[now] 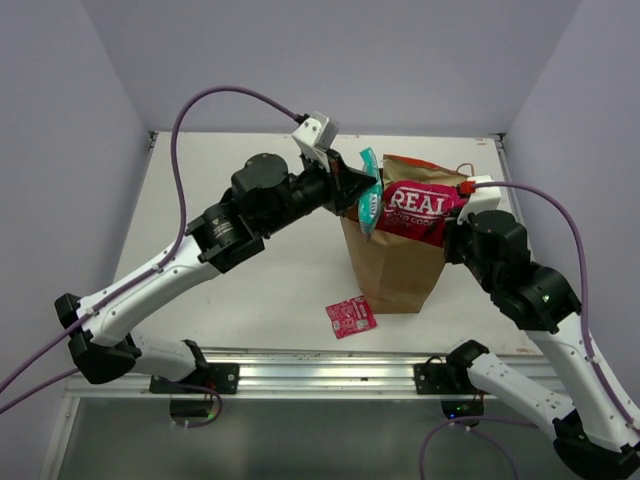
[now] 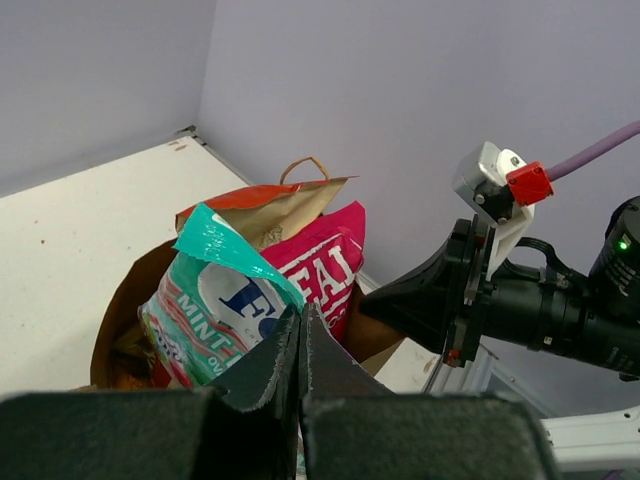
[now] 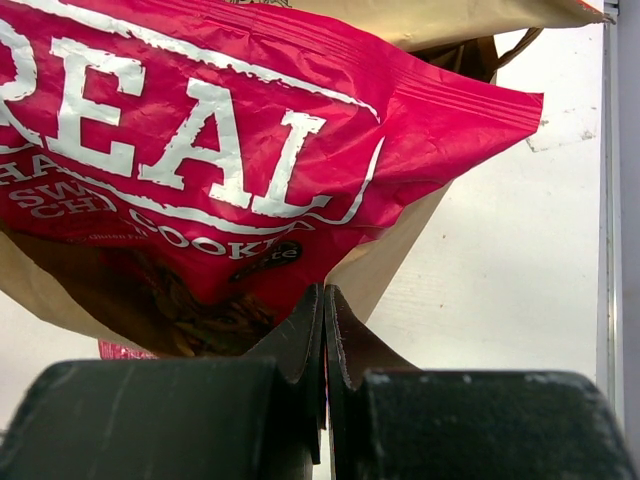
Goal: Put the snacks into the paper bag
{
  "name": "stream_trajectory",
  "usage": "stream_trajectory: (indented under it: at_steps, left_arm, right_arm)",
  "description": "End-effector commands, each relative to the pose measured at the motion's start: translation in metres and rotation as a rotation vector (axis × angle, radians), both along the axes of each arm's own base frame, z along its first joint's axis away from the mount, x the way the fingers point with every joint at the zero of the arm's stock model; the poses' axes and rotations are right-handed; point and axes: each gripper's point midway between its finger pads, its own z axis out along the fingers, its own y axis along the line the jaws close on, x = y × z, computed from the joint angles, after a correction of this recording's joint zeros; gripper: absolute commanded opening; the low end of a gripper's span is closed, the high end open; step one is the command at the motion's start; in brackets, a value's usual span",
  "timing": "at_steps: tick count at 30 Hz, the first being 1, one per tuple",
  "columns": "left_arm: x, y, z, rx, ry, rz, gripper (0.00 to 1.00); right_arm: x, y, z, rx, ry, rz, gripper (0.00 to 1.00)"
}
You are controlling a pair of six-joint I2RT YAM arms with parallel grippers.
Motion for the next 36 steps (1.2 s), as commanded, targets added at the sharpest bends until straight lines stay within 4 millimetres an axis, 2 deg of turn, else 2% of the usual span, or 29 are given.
stream_trajectory:
  at_steps: [1, 2, 4, 5, 10, 17, 22, 23, 33, 36]
  left_arm:
    - [0.008, -0.008, 0.032, -0.042, -0.073, 0.013, 0.00]
    - [0.008, -0.006, 0.047, -0.052, -0.098, 0.014, 0.00]
    - [0.014, -0.012, 0.050, -0.040, -0.112, 0.020, 0.00]
    - [0.014, -0.012, 0.059, -0.051, -0.122, 0.022, 0.00]
    - [0.023, -0.018, 0.063, -0.039, -0.137, 0.041, 0.00]
    - [0.028, -0.025, 0.032, 0.017, -0.097, 0.037, 0.00]
    - [0.021, -0.024, 0.014, 0.028, -0.055, 0.009, 0.00]
    - [0.019, -0.026, 0.006, 0.031, -0.031, 0.001, 0.00]
    - [-0.002, -0.010, -0.001, 0.010, 0.049, -0.029, 0.00]
    - [0.005, -0.009, -0.011, 0.041, 0.057, 0.002, 0.00]
  right_arm:
    - [-0.001, 0.003, 0.001, 0.008, -0.003, 0.014, 0.00]
    - [0.000, 0.003, 0.000, 0.007, 0.000, 0.013, 0.00]
    - [0.001, 0.003, -0.001, 0.000, 0.002, 0.010, 0.00]
    - [0.002, 0.003, -0.002, -0.004, 0.004, 0.007, 0.00]
    - [0.003, 0.000, -0.002, -0.017, 0.002, -0.005, 0.00]
    - [0.003, 0.000, -0.005, -0.017, 0.002, -0.002, 0.00]
    - [0.000, -0.003, -0.004, -0.017, -0.002, -0.009, 0.00]
    - [0.000, -0.003, -0.004, -0.017, 0.000, -0.008, 0.00]
    - [-0.003, -0.002, -0.001, 0.002, 0.003, -0.003, 0.00]
    - [-0.004, -0.001, 0.001, 0.012, 0.000, 0.000, 0.00]
